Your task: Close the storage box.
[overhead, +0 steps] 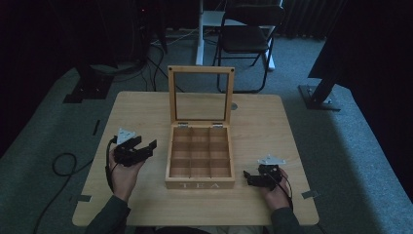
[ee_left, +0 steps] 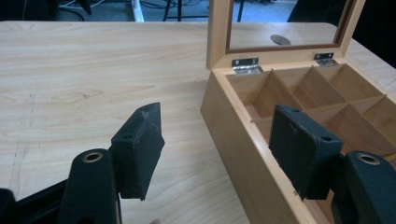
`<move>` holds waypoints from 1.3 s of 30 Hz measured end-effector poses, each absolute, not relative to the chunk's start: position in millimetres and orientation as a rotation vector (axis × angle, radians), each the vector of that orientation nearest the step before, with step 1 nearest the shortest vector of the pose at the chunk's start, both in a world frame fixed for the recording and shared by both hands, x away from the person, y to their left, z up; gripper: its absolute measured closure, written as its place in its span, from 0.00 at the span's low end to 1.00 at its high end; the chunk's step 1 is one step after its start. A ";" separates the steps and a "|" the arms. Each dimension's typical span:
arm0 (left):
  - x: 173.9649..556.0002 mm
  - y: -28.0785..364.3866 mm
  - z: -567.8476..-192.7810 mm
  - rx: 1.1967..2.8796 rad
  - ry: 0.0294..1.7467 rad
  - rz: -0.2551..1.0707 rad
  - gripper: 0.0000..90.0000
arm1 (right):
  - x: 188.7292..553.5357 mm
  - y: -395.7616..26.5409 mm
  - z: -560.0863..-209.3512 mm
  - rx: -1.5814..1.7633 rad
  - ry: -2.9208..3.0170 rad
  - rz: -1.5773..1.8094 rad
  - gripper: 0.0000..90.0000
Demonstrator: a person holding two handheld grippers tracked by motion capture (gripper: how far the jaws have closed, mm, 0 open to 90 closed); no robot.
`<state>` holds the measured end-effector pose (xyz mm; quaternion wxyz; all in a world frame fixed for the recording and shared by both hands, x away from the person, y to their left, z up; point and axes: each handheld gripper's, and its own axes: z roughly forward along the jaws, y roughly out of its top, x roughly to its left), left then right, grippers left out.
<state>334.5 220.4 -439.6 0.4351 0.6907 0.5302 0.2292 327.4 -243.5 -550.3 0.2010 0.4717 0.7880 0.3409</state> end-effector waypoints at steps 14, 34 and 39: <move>349.4 214.7 -427.9 1.722 1.269 0.567 0.36 | 327.3 -243.4 -550.2 1.319 2.201 0.952 0.16; 381.8 213.4 -401.9 1.764 1.234 0.590 0.36 | 327.2 -243.3 -550.3 1.321 2.199 0.951 0.16; 390.4 213.1 -399.8 1.751 1.227 0.583 0.36 | 327.2 -243.3 -550.2 1.321 2.199 0.951 0.16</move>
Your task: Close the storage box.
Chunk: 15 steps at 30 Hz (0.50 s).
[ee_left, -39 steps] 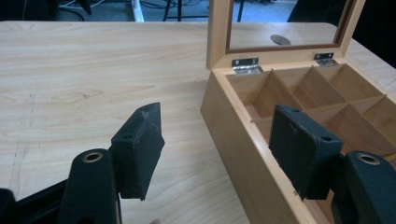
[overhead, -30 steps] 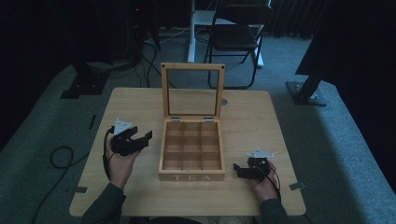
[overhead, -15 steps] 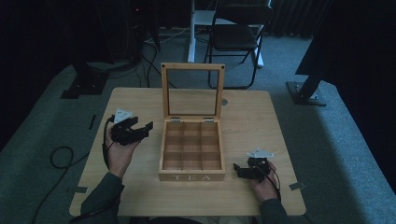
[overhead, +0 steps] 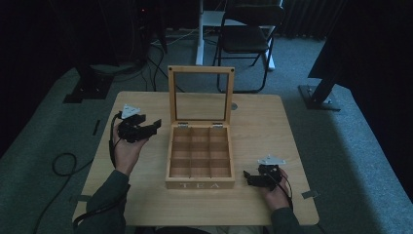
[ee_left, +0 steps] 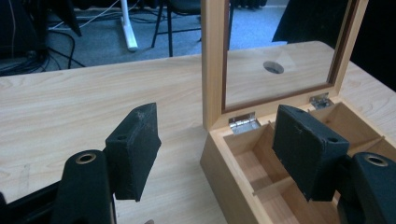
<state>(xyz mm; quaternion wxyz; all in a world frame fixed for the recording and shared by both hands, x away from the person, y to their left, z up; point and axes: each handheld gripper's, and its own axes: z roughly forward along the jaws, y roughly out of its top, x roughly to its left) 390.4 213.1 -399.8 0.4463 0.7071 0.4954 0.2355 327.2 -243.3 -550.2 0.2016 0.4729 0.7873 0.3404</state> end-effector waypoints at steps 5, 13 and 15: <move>399.6 211.1 -395.1 1.762 1.198 0.611 0.36 | 327.2 -243.3 -550.2 1.321 2.199 0.951 0.16; 408.0 207.4 -386.6 1.776 1.165 0.648 0.36 | 327.1 -243.2 -550.2 1.321 2.199 0.951 0.16; 410.6 206.8 -384.8 1.776 1.155 0.646 0.36 | 327.2 -243.3 -550.2 1.321 2.199 0.951 0.16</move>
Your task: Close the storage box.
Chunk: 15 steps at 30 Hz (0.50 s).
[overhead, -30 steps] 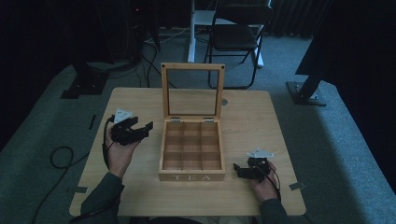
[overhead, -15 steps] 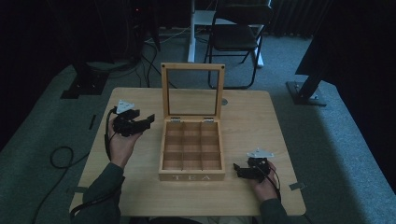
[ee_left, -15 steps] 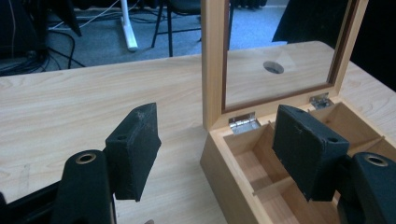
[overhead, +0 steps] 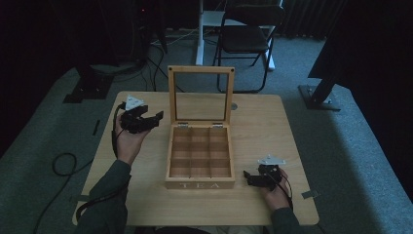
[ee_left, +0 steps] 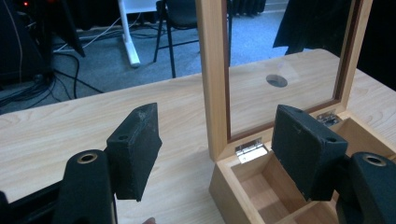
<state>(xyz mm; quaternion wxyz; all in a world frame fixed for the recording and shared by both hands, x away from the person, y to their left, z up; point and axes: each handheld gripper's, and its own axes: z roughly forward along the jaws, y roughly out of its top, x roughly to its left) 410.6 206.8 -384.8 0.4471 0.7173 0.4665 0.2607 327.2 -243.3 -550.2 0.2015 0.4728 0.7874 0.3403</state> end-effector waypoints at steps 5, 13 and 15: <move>417.2 205.3 -381.7 1.779 1.132 0.636 0.36 | 327.2 -243.3 -550.3 1.320 2.199 0.951 0.16; 427.1 200.7 -378.3 1.791 1.115 0.631 0.37 | 327.2 -243.3 -550.2 1.320 2.199 0.951 0.16; 429.7 199.4 -377.1 1.797 1.116 0.628 0.38 | 327.2 -243.2 -550.2 1.321 2.199 0.951 0.16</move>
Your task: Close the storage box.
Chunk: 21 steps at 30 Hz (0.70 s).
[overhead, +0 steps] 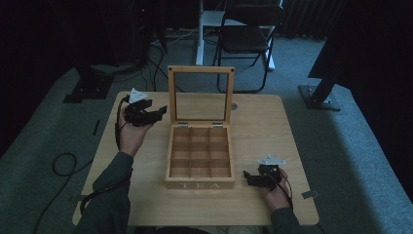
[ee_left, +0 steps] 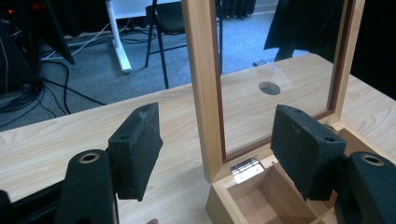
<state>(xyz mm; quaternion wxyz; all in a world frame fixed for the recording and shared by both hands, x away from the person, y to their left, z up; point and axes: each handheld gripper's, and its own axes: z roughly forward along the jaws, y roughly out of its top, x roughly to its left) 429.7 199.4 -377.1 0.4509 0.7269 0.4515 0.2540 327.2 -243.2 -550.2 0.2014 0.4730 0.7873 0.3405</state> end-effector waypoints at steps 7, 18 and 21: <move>438.9 198.3 -375.0 1.783 1.125 0.653 0.38 | 327.2 -243.3 -550.3 1.320 2.199 0.951 0.16; 452.6 189.9 -374.2 1.787 1.131 0.651 0.38 | 327.1 -243.2 -550.2 1.321 2.199 0.951 0.16; 457.1 188.4 -374.7 1.798 1.126 0.624 0.38 | 327.2 -243.3 -550.2 1.321 2.199 0.951 0.16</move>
